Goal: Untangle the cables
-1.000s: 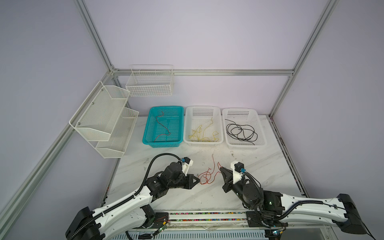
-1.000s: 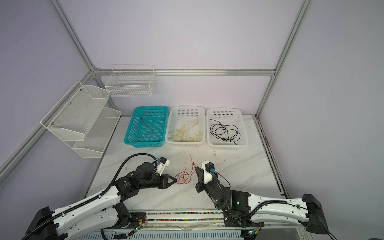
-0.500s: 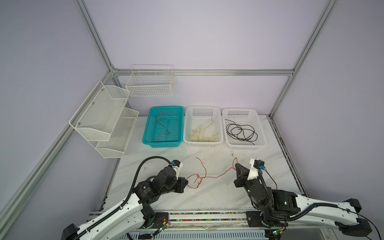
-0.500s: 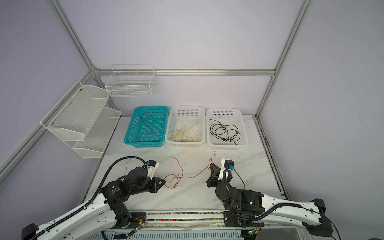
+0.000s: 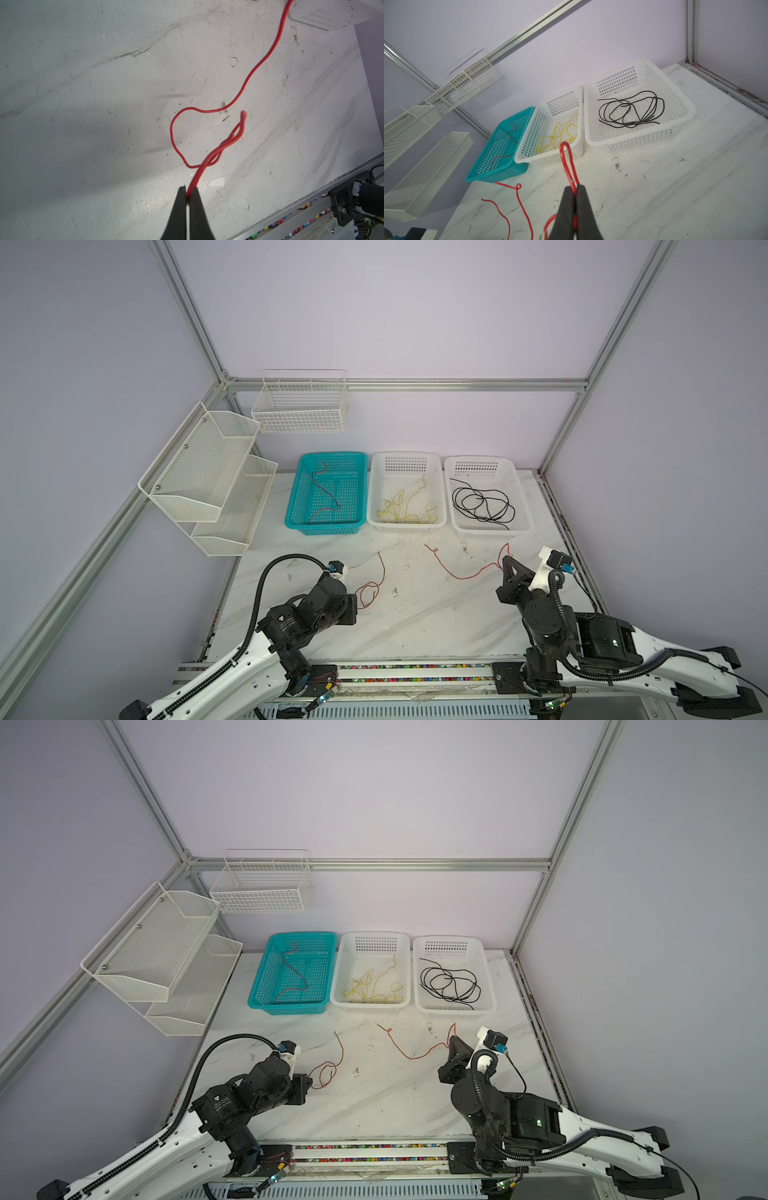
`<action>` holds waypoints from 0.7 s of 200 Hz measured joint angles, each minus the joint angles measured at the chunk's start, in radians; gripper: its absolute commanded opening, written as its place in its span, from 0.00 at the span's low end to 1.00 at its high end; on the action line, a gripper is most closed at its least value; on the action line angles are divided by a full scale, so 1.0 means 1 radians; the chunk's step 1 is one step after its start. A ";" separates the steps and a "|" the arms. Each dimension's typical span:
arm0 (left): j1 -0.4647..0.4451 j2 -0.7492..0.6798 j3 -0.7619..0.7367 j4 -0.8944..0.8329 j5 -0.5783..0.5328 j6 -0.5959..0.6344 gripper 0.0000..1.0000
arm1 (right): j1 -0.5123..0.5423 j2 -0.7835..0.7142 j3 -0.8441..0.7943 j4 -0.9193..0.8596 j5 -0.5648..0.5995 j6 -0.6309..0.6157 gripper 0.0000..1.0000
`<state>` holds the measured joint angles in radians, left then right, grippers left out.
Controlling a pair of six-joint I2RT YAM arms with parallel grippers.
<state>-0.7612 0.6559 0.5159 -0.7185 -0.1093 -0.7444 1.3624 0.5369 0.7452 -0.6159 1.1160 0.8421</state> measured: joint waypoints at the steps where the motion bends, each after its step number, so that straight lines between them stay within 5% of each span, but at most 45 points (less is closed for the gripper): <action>1: 0.000 0.000 0.000 0.000 0.000 0.000 0.00 | 0.000 0.002 0.000 -0.001 0.000 0.000 0.00; 60: 0.002 -0.001 0.000 0.007 -0.020 0.004 0.00 | 0.000 0.171 -0.001 -0.026 -0.026 0.042 0.00; 140: 0.034 -0.023 0.025 0.021 -0.101 0.031 0.00 | 0.000 0.207 -0.001 -0.024 -0.098 0.035 0.00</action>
<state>-0.7273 0.6327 0.5407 -0.6971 -0.2104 -0.7132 1.3621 0.7441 0.7441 -0.6395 1.0180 0.8776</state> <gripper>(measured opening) 0.048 0.055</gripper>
